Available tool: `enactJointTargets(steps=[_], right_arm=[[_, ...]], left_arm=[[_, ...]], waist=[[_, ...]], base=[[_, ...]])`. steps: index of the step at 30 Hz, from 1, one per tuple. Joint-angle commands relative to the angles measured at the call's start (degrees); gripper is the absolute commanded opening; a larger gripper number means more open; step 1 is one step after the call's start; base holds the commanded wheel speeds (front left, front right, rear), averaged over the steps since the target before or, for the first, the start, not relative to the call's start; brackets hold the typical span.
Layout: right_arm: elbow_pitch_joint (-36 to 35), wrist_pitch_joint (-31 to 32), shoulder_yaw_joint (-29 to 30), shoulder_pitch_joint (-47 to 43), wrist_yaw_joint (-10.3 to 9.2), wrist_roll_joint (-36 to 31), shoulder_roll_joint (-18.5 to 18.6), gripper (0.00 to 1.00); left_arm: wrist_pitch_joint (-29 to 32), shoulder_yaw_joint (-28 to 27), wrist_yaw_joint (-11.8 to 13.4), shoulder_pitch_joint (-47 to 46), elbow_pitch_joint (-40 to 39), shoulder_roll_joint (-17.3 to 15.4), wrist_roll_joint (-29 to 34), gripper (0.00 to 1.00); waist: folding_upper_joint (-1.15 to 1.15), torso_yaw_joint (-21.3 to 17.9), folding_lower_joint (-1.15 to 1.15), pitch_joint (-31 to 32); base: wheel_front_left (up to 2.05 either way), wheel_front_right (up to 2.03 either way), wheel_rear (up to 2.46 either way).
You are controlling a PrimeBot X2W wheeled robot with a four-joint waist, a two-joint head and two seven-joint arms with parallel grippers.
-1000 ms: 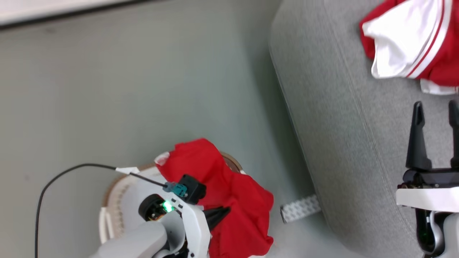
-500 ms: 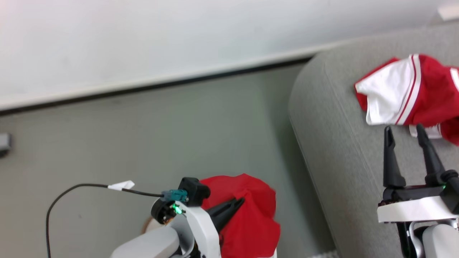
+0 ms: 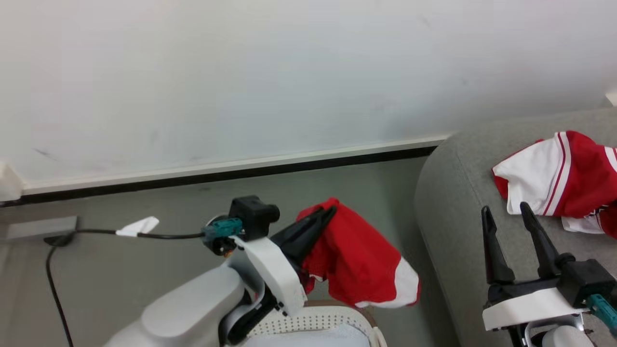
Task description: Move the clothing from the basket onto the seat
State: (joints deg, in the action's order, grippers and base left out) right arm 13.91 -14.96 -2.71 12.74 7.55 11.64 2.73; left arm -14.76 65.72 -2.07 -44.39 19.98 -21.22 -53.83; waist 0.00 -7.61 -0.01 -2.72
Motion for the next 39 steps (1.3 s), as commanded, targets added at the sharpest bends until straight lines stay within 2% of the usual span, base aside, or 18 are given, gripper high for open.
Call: enactJointTargets(steps=[1,14,19,29,39], right_arm=[[0.3,-0.2,-0.3,-0.7,-0.13,0.7,0.1,1.00],[0.8,-0.2,-5.1,-2.2,-0.13,3.7,0.1,1.00],[1.0,-0.2,-7.4,-2.0,-0.13,3.8,0.1,1.00],[2.0,-0.2,-11.6,-1.0,-0.13,0.3,0.2,1.00],[6.8,-0.2,-19.2,3.2,-0.13,-6.2,2.9,1.00]], left_arm=[[-0.3,-0.7,0.7,-0.8,-1.0,-0.8,1.0,0.00],[-0.2,-7.1,7.2,-4.9,-10.3,-5.9,2.6,0.00],[-0.2,-8.0,8.6,-4.3,-12.2,-7.0,2.5,0.00],[-0.3,-8.7,9.4,-3.7,-12.8,-7.7,2.2,0.00],[0.2,-7.0,8.4,-3.2,-12.2,-6.2,2.1,0.00]], waist=[[0.00,1.1,0.01,1.3],[0.00,2.6,0.01,3.6],[0.00,2.7,0.01,3.7],[0.00,2.7,0.01,3.4],[0.00,4.3,0.01,3.6]], base=[[0.00,0.00,0.00],[0.00,0.00,0.00],[0.00,0.00,0.00],[0.00,0.00,0.00],[0.00,0.00,0.00]])
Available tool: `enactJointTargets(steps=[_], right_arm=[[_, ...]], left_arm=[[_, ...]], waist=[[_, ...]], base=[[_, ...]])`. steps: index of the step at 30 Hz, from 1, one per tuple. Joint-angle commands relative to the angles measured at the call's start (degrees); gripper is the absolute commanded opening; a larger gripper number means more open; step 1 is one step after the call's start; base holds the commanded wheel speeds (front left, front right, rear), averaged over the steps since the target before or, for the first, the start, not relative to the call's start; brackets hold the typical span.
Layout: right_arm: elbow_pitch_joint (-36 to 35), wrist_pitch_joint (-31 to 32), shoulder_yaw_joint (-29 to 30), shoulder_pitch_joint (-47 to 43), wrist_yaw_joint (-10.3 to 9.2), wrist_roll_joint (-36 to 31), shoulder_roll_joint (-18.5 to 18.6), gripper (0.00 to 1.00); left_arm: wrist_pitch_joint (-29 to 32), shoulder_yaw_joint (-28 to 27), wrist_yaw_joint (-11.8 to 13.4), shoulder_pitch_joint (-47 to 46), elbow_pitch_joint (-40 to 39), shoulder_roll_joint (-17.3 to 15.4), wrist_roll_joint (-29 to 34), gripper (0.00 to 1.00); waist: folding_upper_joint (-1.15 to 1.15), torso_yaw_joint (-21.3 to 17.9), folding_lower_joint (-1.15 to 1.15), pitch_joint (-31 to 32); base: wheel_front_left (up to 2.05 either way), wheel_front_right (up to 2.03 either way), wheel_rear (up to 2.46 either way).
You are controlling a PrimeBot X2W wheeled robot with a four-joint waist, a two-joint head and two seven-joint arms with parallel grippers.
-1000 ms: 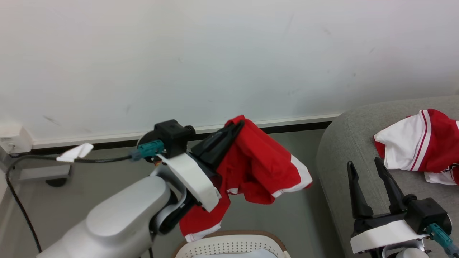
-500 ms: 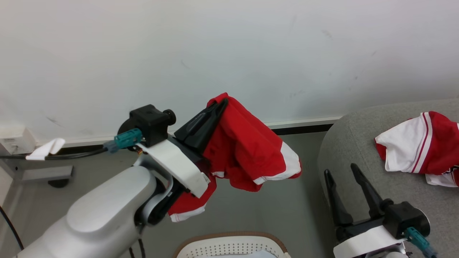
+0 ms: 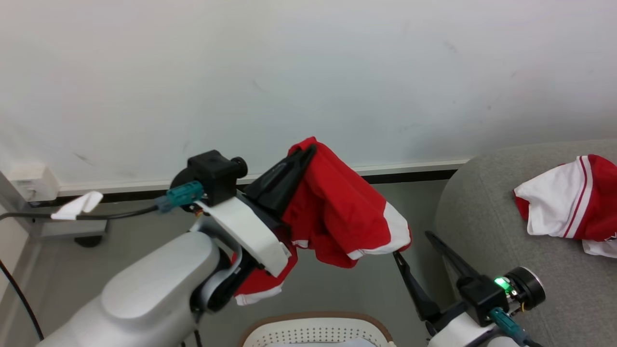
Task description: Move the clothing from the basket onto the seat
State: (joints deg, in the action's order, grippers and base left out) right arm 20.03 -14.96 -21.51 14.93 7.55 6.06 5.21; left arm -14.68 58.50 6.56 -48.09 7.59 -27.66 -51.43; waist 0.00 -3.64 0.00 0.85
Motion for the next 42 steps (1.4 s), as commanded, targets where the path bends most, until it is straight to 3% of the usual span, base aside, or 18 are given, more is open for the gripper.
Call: enactJointTargets(steps=[1,17,18,19,20,42], right_arm=[[1.5,-0.2,-1.2,1.9,-0.13,-1.0,0.6,1.00],[11.0,-0.2,-12.2,11.0,-0.13,2.9,0.5,1.00],[11.5,-0.2,-12.4,11.2,-0.13,3.3,0.2,0.78],[11.9,-0.2,-12.3,11.5,-0.13,3.6,0.0,0.30],[12.3,-0.2,-12.0,11.7,-0.13,4.0,-0.2,0.00],[11.5,-0.2,-9.2,10.6,-0.13,7.2,-0.9,0.00]], left_arm=[[0.3,0.5,-0.3,0.6,0.3,0.6,-0.2,0.00],[1.6,4.7,-2.3,1.1,2.2,4.9,0.4,0.00],[1.7,4.7,-2.2,1.1,2.2,5.0,0.3,0.00],[1.7,4.8,-2.2,1.1,2.3,5.1,0.3,0.00],[1.7,4.8,-2.2,1.0,2.3,5.1,0.3,0.00],[1.4,4.3,-1.1,1.8,2.8,3.5,-0.5,0.00]], waist=[[0.00,0.6,0.00,0.1],[0.00,6.1,0.00,1.7],[0.00,6.3,0.00,1.7],[0.00,6.6,0.00,1.8],[0.00,6.8,0.00,1.9],[0.00,5.4,0.00,1.7]], base=[[0.00,0.00,0.00],[0.00,0.00,0.00],[0.00,0.00,0.00],[0.00,0.00,0.00],[0.00,0.00,0.00],[0.00,0.00,0.00]])
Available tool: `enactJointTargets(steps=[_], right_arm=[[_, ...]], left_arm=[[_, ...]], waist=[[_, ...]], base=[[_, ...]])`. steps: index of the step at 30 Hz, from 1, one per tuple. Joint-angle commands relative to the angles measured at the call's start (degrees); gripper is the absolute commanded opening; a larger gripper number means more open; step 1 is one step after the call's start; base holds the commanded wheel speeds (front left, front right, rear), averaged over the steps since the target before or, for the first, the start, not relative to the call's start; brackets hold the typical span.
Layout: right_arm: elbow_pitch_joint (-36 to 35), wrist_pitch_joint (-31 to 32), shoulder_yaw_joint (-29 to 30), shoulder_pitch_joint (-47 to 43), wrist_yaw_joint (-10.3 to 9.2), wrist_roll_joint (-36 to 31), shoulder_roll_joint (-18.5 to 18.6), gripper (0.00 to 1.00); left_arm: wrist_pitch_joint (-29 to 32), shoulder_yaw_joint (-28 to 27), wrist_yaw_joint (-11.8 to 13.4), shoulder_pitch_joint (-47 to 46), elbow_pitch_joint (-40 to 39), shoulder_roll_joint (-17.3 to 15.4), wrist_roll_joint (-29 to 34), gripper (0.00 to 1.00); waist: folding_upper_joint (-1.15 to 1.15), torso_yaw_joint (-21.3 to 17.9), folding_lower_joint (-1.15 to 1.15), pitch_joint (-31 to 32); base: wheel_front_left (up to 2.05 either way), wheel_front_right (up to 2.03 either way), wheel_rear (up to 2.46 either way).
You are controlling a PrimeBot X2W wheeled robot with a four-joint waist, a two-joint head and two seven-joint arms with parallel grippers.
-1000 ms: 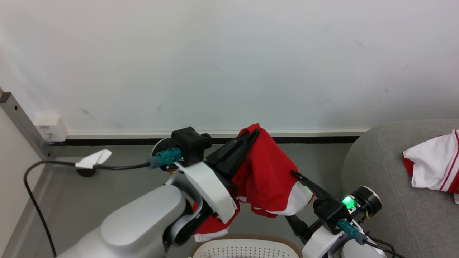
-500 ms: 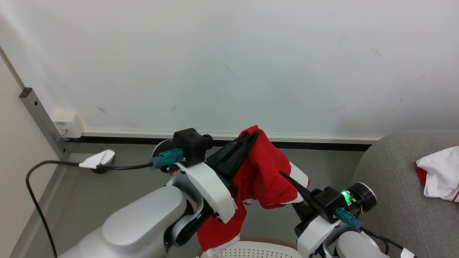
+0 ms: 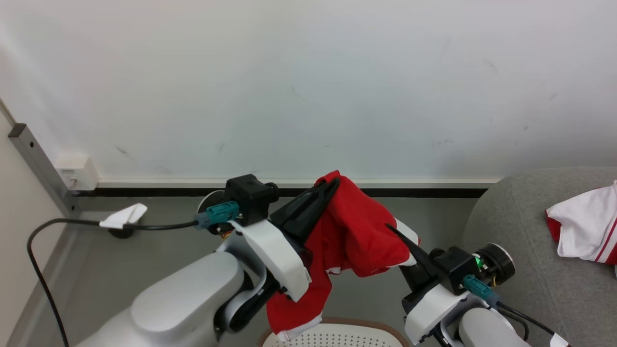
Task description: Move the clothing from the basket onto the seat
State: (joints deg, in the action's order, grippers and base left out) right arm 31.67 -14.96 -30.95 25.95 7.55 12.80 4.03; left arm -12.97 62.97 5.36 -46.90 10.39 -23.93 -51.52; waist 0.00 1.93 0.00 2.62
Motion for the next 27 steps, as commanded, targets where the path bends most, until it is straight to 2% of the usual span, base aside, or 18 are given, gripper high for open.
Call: enactJointTargets(steps=[1,14,16,17,18,23,27], right_arm=[[-0.4,-0.2,0.7,-0.5,-0.13,0.5,0.2,0.00],[-5.5,-0.2,6.5,-1.3,-0.13,3.5,-0.5,0.00],[-6.4,-0.2,7.8,-1.5,-0.13,3.5,-0.4,0.00],[-6.9,-0.2,8.4,-1.6,-0.13,3.4,-0.3,0.00],[-7.3,-0.2,9.3,-1.6,-0.13,3.3,0.0,0.00],[-10.0,-0.2,13.4,-2.1,-0.13,5.7,0.3,0.00],[-12.8,-0.2,15.9,-2.0,-0.13,5.8,2.4,0.00]], left_arm=[[-0.3,-0.2,0.2,0.7,0.0,-0.3,-0.5,0.00],[-0.8,0.7,0.5,2.8,-0.4,-0.7,-0.2,0.01],[-0.9,0.8,0.5,3.2,-0.7,-0.5,0.0,0.37],[-1.0,0.9,0.5,3.5,-0.8,-0.5,0.0,0.80],[-1.1,0.8,0.3,3.7,-1.0,-0.4,0.1,1.00],[-1.7,0.0,0.3,5.0,-1.4,-1.0,0.8,1.00],[-2.0,-0.3,0.0,6.4,-2.0,-0.9,2.2,1.00]], waist=[[0.00,-0.4,0.00,-0.1],[0.00,-3.5,0.00,-0.7],[0.00,-4.3,0.00,-0.8],[0.00,-4.7,0.00,-0.9],[0.00,-5.1,0.00,-1.0],[0.00,-7.7,0.00,-1.5],[0.00,-10.9,0.00,-2.2]], base=[[0.00,0.00,0.00],[0.00,0.00,0.00],[0.00,0.00,0.00],[0.00,0.00,0.00],[0.00,0.00,0.00],[0.00,0.00,0.00],[0.00,0.00,0.00]])
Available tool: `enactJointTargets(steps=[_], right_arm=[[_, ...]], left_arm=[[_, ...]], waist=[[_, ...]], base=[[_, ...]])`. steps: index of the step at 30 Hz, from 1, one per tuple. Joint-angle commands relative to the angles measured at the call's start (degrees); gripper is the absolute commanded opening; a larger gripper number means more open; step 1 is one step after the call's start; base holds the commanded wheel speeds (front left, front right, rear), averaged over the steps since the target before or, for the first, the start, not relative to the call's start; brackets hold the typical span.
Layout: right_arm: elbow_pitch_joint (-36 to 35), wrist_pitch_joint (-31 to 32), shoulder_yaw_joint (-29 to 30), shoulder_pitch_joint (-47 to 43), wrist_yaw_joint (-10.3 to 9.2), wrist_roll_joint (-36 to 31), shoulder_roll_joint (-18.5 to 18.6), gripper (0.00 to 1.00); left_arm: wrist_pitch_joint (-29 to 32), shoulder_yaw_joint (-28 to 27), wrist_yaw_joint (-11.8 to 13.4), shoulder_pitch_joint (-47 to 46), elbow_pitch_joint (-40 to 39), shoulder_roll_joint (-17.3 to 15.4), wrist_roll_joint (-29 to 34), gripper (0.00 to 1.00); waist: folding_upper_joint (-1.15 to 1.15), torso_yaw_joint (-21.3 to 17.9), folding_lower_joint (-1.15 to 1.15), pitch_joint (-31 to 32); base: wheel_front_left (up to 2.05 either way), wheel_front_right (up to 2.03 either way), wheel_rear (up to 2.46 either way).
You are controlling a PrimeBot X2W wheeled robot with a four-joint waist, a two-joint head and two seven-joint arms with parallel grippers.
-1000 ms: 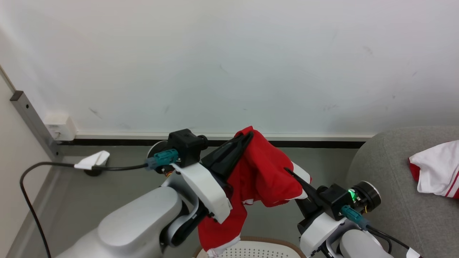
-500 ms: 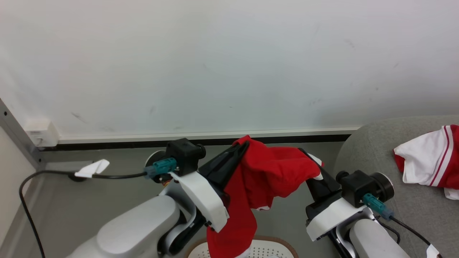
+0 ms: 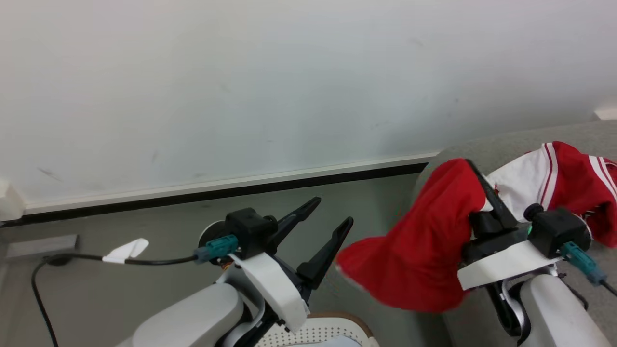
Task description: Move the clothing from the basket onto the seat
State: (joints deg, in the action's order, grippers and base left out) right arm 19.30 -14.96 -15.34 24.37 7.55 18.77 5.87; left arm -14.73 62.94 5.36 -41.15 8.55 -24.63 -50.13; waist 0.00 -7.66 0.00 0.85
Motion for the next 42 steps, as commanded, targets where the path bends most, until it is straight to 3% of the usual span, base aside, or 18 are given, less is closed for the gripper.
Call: enactJointTargets(steps=[1,13,23,37,42], right_arm=[[-0.9,-0.2,0.7,-0.7,-0.13,-0.4,0.9,0.00],[-6.8,0.9,6.1,-4.5,-0.13,-1.7,2.2,0.00],[-11.2,2.2,7.4,-7.6,-0.13,-2.4,0.8,0.00],[-13.2,2.6,8.6,-6.3,-0.13,-3.1,-0.3,0.00],[-13.8,3.8,9.3,-3.1,-0.13,-3.4,1.4,0.00]], left_arm=[[-0.3,-0.5,-0.1,0.9,-0.3,-0.3,1.2,1.00],[-0.4,-5.1,-0.9,4.4,-2.6,-0.4,6.6,1.00],[-0.4,-8.2,-1.7,6.2,-3.0,0.5,11.1,1.00],[-0.4,-11.7,-4.2,7.8,-3.2,1.6,14.7,1.00],[-0.4,-12.0,-4.9,7.6,-2.7,1.5,15.4,1.00]], waist=[[0.00,-2.1,0.00,-0.6],[0.00,-11.4,0.00,-3.2],[0.00,-16.9,0.00,-4.7],[0.00,-18.5,0.00,-7.2],[0.00,-17.7,0.00,-8.3]], base=[[0.00,0.00,0.00],[0.00,0.00,0.00],[0.00,0.00,0.00],[0.00,0.00,0.00],[0.00,0.00,0.00]])
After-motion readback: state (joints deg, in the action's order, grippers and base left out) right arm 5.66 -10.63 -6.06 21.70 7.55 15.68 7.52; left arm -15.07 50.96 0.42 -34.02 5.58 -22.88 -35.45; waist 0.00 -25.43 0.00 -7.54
